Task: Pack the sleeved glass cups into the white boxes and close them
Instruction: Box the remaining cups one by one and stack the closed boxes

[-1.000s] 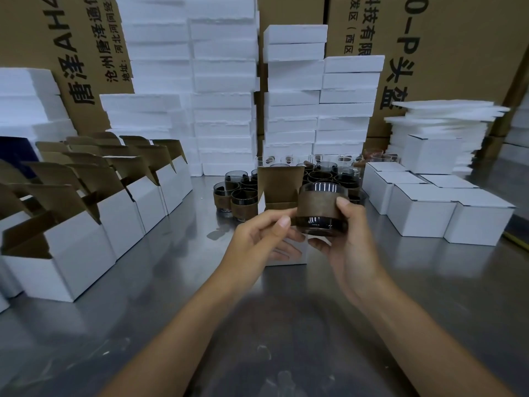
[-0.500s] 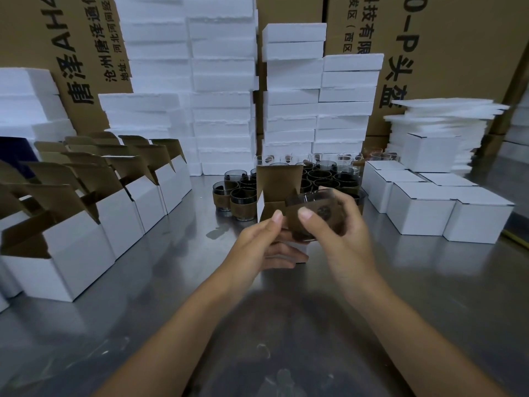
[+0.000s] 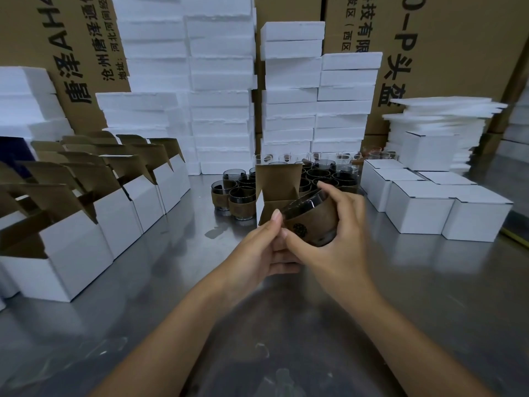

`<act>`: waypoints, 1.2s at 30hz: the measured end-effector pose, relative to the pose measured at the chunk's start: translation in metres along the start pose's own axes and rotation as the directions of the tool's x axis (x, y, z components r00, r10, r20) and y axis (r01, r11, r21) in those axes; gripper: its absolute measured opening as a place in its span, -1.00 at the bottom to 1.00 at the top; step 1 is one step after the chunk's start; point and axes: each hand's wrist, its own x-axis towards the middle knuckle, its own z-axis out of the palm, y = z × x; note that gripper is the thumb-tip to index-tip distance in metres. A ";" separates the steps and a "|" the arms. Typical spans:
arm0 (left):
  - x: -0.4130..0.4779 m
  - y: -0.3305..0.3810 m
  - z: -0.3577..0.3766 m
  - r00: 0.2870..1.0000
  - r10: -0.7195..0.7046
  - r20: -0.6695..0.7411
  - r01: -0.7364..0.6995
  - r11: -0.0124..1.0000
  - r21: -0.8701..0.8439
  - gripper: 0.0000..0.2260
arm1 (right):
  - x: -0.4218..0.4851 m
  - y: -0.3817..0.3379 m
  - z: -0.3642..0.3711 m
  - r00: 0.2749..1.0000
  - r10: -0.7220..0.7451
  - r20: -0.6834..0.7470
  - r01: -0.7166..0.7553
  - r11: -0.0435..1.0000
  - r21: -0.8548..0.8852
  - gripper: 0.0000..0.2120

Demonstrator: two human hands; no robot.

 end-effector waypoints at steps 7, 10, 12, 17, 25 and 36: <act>-0.001 -0.002 -0.002 0.997 0.080 0.011 -0.080 0.997 -0.017 -0.60 | 0.000 -0.001 -0.002 0.997 -0.074 0.032 0.073 0.997 0.006 -0.31; -0.001 0.000 -0.003 0.993 0.121 0.003 -0.121 0.993 -0.006 -0.64 | 0.001 0.000 -0.001 0.996 -0.085 0.033 0.084 0.996 0.032 -0.33; -0.001 0.001 -0.002 0.989 0.149 -0.006 -0.149 0.989 -0.016 -0.67 | 0.001 0.000 -0.001 0.996 -0.090 0.029 0.088 0.995 0.054 -0.34; -0.002 0.001 -0.002 0.975 0.219 -0.045 -0.221 0.974 -0.046 -0.60 | 0.001 -0.001 -0.001 0.996 -0.068 0.066 0.061 0.993 0.099 -0.31; -0.003 0.002 -0.002 0.968 0.245 -0.058 -0.248 0.968 -0.040 -0.53 | 0.001 -0.002 -0.002 0.996 -0.059 0.074 0.052 0.994 0.101 -0.32; -0.004 0.003 -0.004 0.968 0.242 -0.069 -0.240 0.970 0.034 -0.65 | 0.004 -0.006 -0.005 0.976 0.189 0.106 -0.210 0.944 0.253 -0.37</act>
